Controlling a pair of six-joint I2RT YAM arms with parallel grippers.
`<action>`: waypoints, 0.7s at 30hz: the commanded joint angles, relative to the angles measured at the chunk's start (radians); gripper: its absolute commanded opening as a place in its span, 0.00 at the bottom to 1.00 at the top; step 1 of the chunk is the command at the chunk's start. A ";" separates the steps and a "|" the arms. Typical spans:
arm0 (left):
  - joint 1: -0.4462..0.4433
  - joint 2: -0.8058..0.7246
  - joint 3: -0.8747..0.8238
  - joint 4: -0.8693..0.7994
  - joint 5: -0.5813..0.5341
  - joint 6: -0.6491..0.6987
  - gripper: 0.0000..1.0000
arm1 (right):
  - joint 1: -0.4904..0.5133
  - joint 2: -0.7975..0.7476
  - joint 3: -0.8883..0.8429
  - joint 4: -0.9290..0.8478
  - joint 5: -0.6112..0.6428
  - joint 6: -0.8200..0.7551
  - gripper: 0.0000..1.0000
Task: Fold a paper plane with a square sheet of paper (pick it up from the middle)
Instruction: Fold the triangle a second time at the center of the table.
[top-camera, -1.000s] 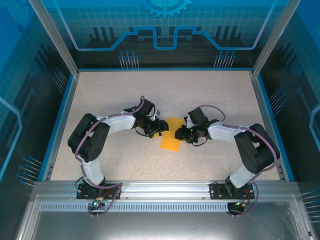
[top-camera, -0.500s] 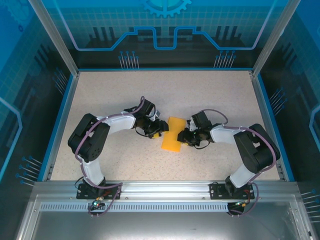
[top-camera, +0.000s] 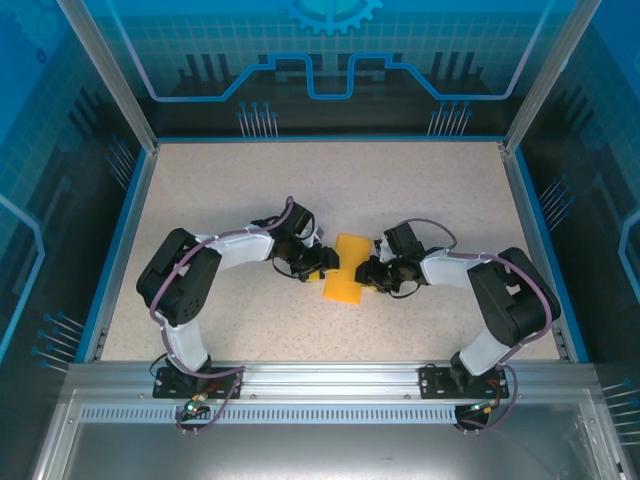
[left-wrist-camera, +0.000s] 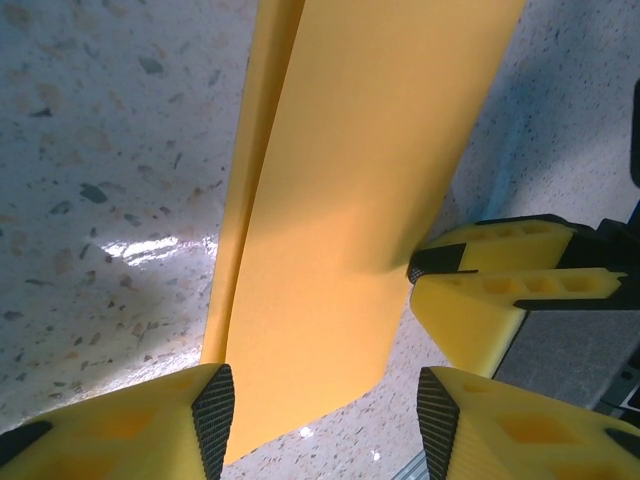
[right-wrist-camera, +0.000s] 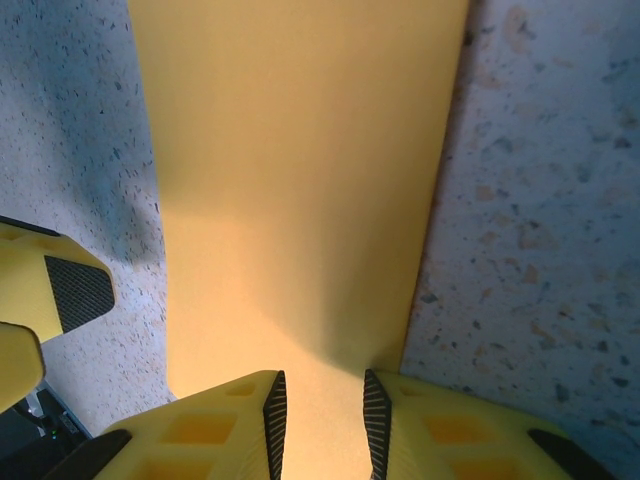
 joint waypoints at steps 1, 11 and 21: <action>-0.011 -0.023 -0.021 -0.014 0.037 0.005 0.54 | -0.014 0.019 -0.025 -0.025 0.020 0.001 0.30; -0.027 -0.005 -0.025 -0.022 0.047 0.019 0.54 | -0.013 0.024 -0.024 -0.025 0.019 0.000 0.30; -0.036 -0.002 -0.034 -0.044 0.016 0.039 0.55 | -0.013 0.026 -0.026 -0.025 0.018 -0.001 0.30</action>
